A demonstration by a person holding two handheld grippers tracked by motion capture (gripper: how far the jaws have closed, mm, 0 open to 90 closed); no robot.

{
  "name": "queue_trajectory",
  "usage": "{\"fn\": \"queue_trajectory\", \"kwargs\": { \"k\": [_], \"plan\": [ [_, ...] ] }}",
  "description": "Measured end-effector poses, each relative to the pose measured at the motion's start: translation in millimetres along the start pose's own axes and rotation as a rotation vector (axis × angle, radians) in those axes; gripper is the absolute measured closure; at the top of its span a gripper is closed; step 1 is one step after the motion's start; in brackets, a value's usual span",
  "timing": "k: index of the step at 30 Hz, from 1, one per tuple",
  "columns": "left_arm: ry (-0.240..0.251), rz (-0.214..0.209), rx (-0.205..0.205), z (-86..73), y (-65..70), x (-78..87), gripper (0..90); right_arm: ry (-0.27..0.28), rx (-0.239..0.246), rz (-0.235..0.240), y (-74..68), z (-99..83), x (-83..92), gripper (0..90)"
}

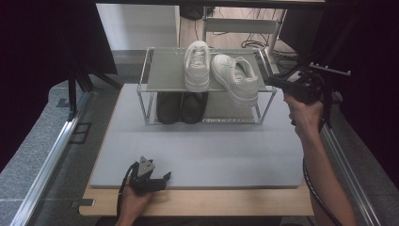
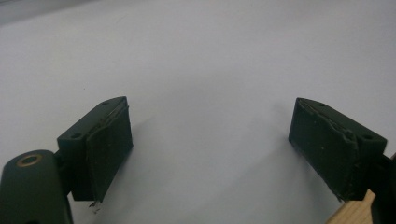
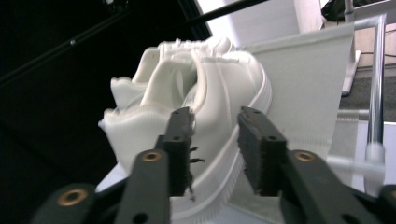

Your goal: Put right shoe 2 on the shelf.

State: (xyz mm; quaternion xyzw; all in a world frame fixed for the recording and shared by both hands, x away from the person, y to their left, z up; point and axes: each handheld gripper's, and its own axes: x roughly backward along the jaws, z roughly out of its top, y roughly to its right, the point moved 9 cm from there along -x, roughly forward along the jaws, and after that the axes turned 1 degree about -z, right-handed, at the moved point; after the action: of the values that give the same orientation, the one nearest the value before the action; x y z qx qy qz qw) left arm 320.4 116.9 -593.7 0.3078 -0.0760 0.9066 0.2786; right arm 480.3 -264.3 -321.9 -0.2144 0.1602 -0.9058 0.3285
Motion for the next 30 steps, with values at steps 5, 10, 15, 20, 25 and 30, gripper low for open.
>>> {"fn": "queue_trajectory", "kwargs": {
  "k": [5,10,15,20,25,30],
  "plan": [
    [0.000,0.000,-0.001,0.0,0.0,0.0,13.3,-0.043,0.019,0.016,-1.3,-24.0,2.3,80.1],
    [-0.003,0.000,-0.003,-0.2,-0.1,0.2,13.3,-0.073,0.043,0.037,-5.9,-46.9,0.9,88.5],
    [-0.003,0.000,-0.003,-0.2,-0.1,0.2,13.3,-0.087,0.069,0.045,-13.9,-60.5,-1.3,89.4],
    [-0.002,0.000,-0.004,-0.2,-0.1,0.2,13.3,-0.101,0.089,0.059,-21.9,-65.2,-7.1,89.4],
    [-0.003,0.000,-0.004,-0.2,-0.1,0.2,13.3,-0.101,0.119,0.042,-25.1,-66.5,-13.8,89.5],
    [-0.003,0.000,-0.003,-0.2,-0.2,0.2,13.3,-0.101,0.124,0.032,-26.3,-65.6,-14.3,89.5]
  ]
}}
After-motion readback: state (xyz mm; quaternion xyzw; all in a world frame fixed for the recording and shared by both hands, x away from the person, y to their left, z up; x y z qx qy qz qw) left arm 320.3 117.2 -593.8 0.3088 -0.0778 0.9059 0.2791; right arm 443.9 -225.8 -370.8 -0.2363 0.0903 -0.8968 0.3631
